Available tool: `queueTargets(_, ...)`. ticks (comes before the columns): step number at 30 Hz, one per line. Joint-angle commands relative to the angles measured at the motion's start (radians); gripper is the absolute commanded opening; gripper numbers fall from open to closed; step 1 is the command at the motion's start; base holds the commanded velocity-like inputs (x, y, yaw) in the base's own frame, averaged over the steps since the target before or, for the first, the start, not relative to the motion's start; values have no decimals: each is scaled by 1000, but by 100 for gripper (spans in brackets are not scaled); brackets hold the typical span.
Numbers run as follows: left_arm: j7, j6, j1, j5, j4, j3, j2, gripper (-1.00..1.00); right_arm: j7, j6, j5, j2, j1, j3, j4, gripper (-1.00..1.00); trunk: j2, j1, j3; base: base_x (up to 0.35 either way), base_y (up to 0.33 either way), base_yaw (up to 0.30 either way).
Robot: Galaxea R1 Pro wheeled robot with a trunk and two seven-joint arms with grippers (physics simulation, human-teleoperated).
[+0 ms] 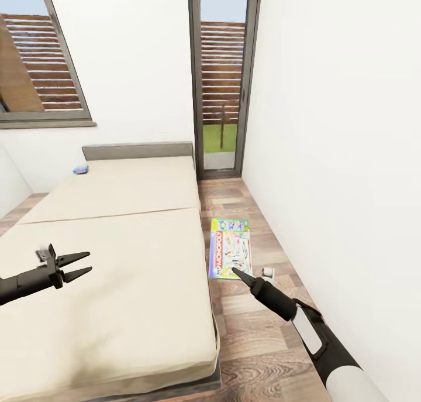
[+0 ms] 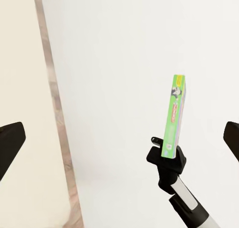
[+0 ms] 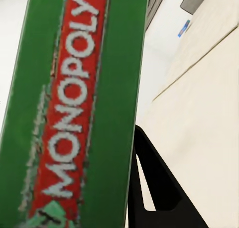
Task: Put all the toys in the child's room - the three board games (two on the bed and one on the table), the two jigsaw puzzles on the table, and the tennis ball on the table - inside the toy box on the table in the child's room.
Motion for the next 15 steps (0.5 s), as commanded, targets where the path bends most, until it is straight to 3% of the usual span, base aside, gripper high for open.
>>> queueTargets(1,-2,6,0,1,0,0,0,100,1,9,-6,0,0,1,0,-100,7,-4,2,0,0,0)
queueTargets(15,-1,5,0,1,0,0,-1,100,-5,8,-4,1,1,-2,-24,-100,105,-58,48,0,0,-4)
